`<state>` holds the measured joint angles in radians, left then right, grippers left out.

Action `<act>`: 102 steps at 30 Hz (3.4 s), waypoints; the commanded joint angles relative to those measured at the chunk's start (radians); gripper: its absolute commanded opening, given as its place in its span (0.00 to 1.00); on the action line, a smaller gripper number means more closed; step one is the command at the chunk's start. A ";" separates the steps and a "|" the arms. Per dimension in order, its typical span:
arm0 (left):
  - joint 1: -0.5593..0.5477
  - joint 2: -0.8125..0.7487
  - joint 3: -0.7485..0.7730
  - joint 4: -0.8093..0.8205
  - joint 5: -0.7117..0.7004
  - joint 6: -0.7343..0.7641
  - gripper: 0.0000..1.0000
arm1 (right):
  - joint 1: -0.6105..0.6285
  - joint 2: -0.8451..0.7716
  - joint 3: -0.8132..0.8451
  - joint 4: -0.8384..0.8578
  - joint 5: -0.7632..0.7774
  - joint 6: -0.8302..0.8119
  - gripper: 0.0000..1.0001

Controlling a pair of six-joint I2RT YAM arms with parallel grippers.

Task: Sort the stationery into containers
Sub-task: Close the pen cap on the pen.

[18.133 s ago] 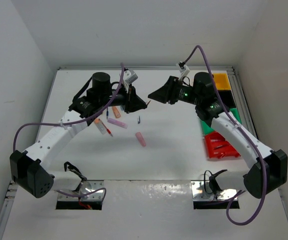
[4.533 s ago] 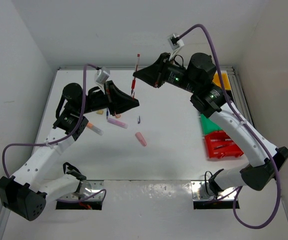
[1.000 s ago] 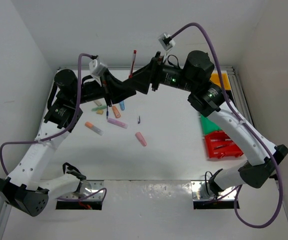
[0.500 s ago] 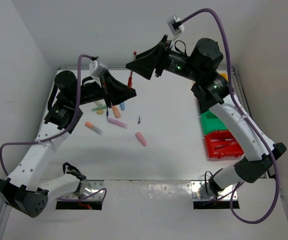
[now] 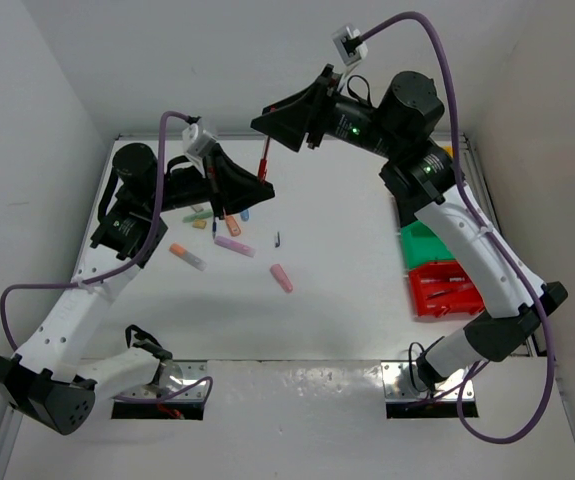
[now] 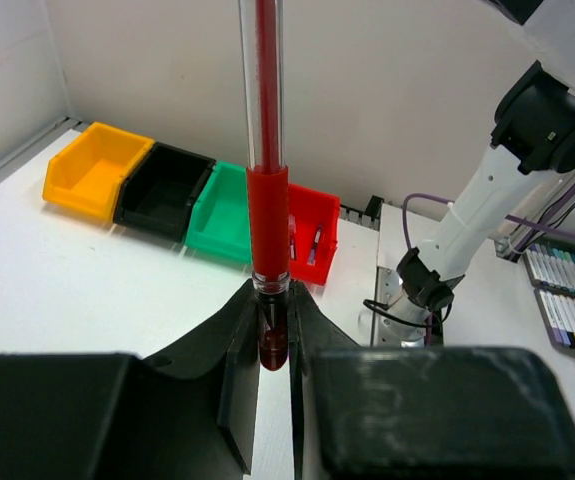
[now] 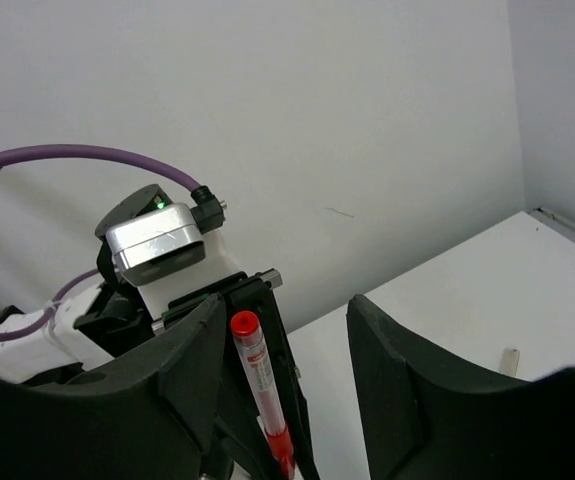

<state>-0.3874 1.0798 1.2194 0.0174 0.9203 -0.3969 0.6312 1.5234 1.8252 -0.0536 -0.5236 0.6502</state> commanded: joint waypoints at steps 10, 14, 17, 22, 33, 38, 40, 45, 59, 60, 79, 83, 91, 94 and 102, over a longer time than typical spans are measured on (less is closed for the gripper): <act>-0.008 -0.020 -0.009 0.061 0.000 -0.017 0.00 | -0.008 -0.006 0.036 0.041 0.010 -0.009 0.18; -0.008 -0.018 -0.017 0.085 0.005 -0.036 0.00 | -0.008 -0.003 0.034 0.034 0.025 -0.014 0.00; -0.008 -0.017 -0.011 0.098 0.006 -0.049 0.00 | -0.002 -0.003 0.025 0.024 0.027 -0.021 0.00; -0.008 -0.009 0.011 0.111 -0.006 -0.062 0.00 | 0.031 -0.014 -0.021 -0.008 0.025 -0.044 0.00; -0.008 -0.001 0.045 0.118 -0.011 -0.063 0.00 | 0.091 -0.052 -0.175 -0.023 -0.009 -0.052 0.00; -0.002 0.000 0.058 0.118 -0.012 -0.063 0.00 | 0.090 -0.058 -0.214 -0.023 -0.007 -0.044 0.00; -0.002 0.006 0.066 0.121 -0.012 -0.063 0.00 | 0.091 -0.058 -0.230 -0.023 -0.009 -0.041 0.00; -0.002 0.011 0.074 0.125 -0.012 -0.066 0.00 | 0.093 -0.060 -0.250 -0.025 -0.009 -0.034 0.00; -0.002 0.009 0.091 0.154 -0.008 -0.089 0.00 | 0.101 -0.052 -0.280 -0.029 -0.010 -0.027 0.00; -0.002 0.009 0.092 0.157 -0.008 -0.089 0.00 | 0.099 -0.052 -0.283 -0.031 -0.012 -0.027 0.00; 0.007 0.028 0.167 0.165 -0.014 -0.066 0.00 | 0.105 -0.051 -0.346 -0.040 -0.024 0.002 0.00; 0.005 0.034 0.177 0.161 -0.014 -0.065 0.00 | 0.104 -0.048 -0.345 -0.040 -0.026 0.006 0.00; 0.007 0.026 0.155 0.089 -0.026 -0.034 0.00 | 0.079 -0.032 -0.271 -0.054 -0.012 -0.014 0.00; 0.007 0.017 0.128 0.072 -0.031 -0.031 0.06 | 0.058 -0.026 -0.244 -0.057 -0.004 -0.017 0.00; 0.005 0.009 0.097 0.078 -0.038 -0.034 0.29 | 0.053 -0.023 -0.227 -0.052 -0.001 -0.020 0.00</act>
<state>-0.3847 1.1244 1.2732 -0.0174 0.9001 -0.4297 0.6792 1.4830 1.6066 -0.0296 -0.4839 0.6456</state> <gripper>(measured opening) 0.312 0.079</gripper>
